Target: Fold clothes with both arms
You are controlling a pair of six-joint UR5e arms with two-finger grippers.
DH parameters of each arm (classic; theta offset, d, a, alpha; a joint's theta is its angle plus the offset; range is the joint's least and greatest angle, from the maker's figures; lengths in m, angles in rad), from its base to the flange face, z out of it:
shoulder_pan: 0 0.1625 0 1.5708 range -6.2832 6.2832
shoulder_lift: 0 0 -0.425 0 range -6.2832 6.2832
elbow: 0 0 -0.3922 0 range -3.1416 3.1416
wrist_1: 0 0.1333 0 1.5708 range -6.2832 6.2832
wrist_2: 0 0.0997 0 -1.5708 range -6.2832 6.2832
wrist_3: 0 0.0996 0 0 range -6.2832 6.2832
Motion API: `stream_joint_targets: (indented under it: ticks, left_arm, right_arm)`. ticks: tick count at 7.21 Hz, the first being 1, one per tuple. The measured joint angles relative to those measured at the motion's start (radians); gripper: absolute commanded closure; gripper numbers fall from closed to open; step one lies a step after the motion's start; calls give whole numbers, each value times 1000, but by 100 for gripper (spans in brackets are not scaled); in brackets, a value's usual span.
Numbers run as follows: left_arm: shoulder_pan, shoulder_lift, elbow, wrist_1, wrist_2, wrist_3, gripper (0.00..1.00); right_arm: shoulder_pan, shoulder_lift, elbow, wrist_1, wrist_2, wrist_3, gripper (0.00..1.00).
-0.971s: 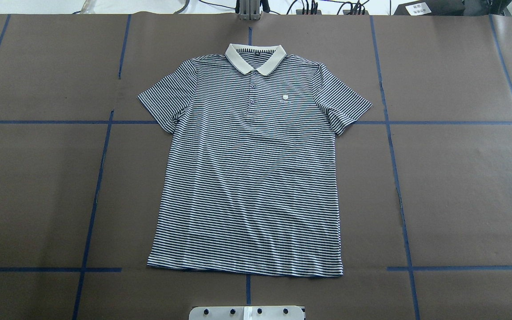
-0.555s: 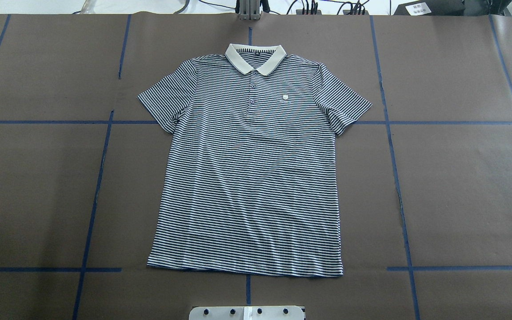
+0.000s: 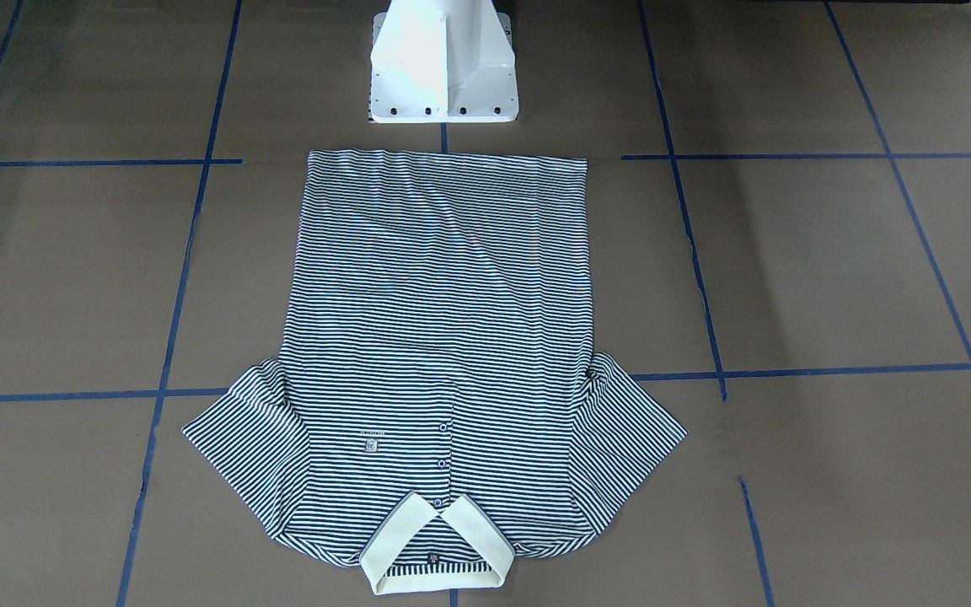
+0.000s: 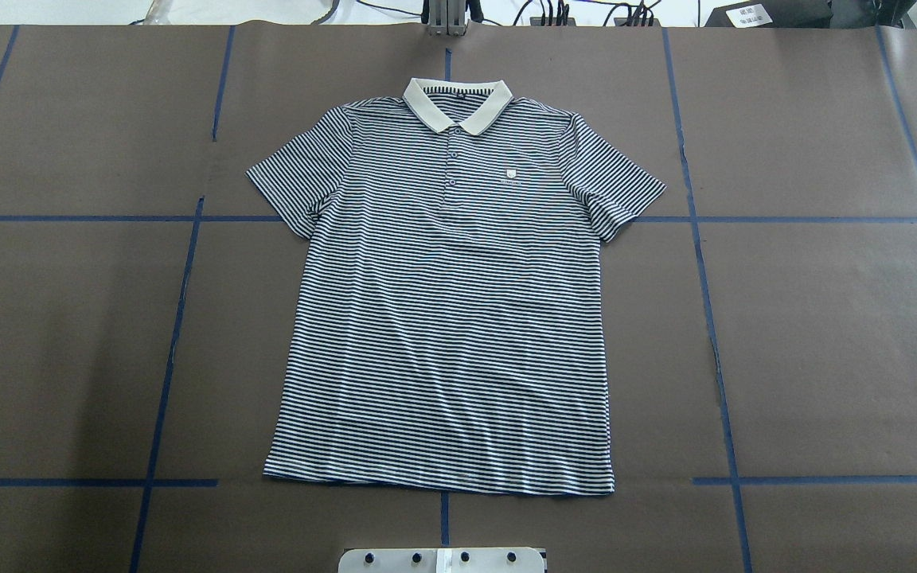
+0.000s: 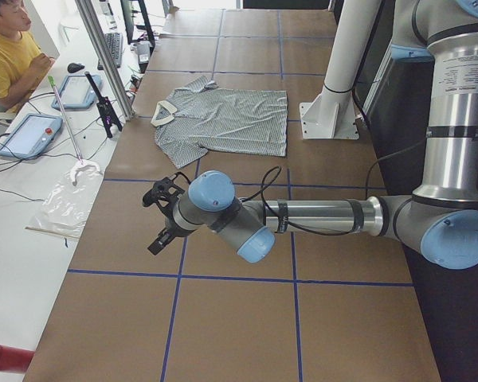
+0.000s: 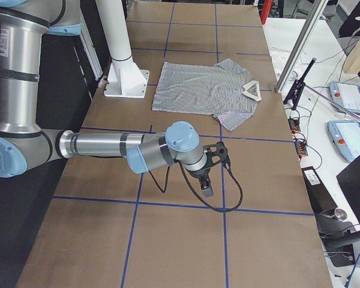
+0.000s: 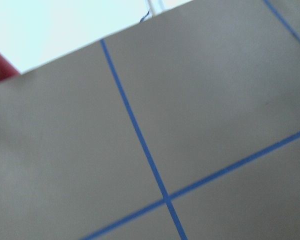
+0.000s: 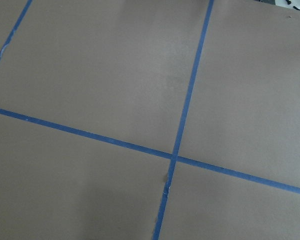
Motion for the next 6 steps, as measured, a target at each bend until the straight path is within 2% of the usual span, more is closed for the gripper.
stream_joint_targets:
  ticks: [2, 4, 6]
  left_arm:
    - [14, -36, 28, -48, -16, 0, 0]
    - [47, -45, 29, -57, -53, 0, 0]
    - [64, -53, 28, -70, -61, 1, 0]
  right_arm:
    - [-52, 64, -48, 84, 42, 62, 0]
    - [-222, 197, -59, 114, 7, 335, 0]
    - [-451, 341, -70, 133, -226, 711, 1]
